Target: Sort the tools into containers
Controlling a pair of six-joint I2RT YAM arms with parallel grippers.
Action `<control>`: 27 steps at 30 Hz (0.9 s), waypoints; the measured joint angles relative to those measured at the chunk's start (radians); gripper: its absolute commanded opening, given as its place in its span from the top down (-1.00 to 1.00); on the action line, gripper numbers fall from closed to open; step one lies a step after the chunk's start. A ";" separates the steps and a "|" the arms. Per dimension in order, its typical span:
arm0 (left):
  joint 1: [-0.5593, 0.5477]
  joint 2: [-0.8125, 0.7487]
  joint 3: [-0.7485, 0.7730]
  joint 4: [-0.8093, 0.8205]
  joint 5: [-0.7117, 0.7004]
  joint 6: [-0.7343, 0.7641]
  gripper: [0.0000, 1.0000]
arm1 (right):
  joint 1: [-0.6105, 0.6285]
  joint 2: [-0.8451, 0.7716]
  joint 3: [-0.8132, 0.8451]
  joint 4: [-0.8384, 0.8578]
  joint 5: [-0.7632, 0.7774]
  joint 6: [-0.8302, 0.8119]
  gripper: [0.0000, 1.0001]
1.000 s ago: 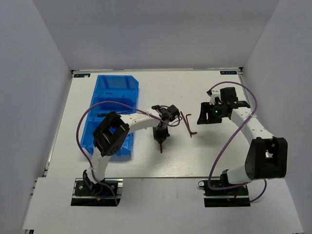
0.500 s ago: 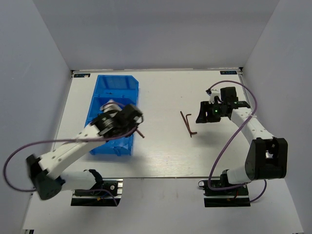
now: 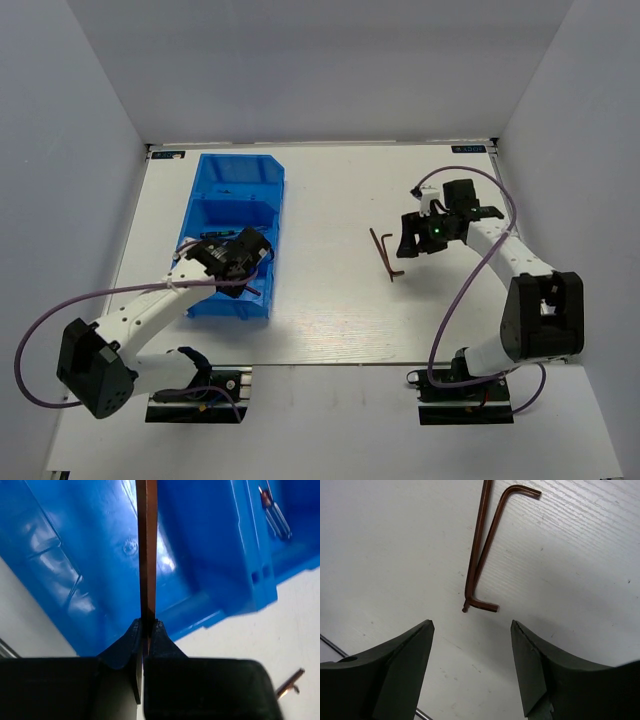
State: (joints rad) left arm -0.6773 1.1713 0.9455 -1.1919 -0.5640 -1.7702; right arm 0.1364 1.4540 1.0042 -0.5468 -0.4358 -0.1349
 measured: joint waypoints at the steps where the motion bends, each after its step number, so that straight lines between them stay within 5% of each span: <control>1: 0.016 0.016 0.004 0.005 -0.003 0.001 0.86 | 0.005 0.013 0.000 0.002 0.011 -0.014 -0.39; 2: 0.031 0.030 0.006 0.014 -0.004 0.004 0.52 | 0.011 0.030 0.000 0.005 0.023 -0.029 -0.36; 6: 0.068 0.072 0.016 0.046 -0.002 0.029 -0.07 | 0.029 0.121 0.004 0.022 0.070 -0.060 -0.29; 9: 0.079 0.078 0.032 0.065 0.000 0.057 -0.21 | 0.043 0.205 0.038 0.022 0.098 -0.065 -0.26; 14: 0.079 0.077 0.074 0.088 0.008 0.164 -0.21 | 0.084 0.313 0.151 0.028 0.140 -0.063 -0.20; 20: 0.066 0.070 0.125 0.177 0.073 0.437 0.28 | 0.145 0.382 0.280 0.035 0.154 -0.057 -0.17; 27: 0.060 -0.039 0.057 0.245 0.150 0.597 0.31 | 0.224 0.424 0.309 0.037 0.177 -0.057 -0.12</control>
State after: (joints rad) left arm -0.6170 1.1328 1.0027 -0.9466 -0.4145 -1.1732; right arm 0.3603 1.8782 1.3132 -0.5095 -0.2592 -0.1917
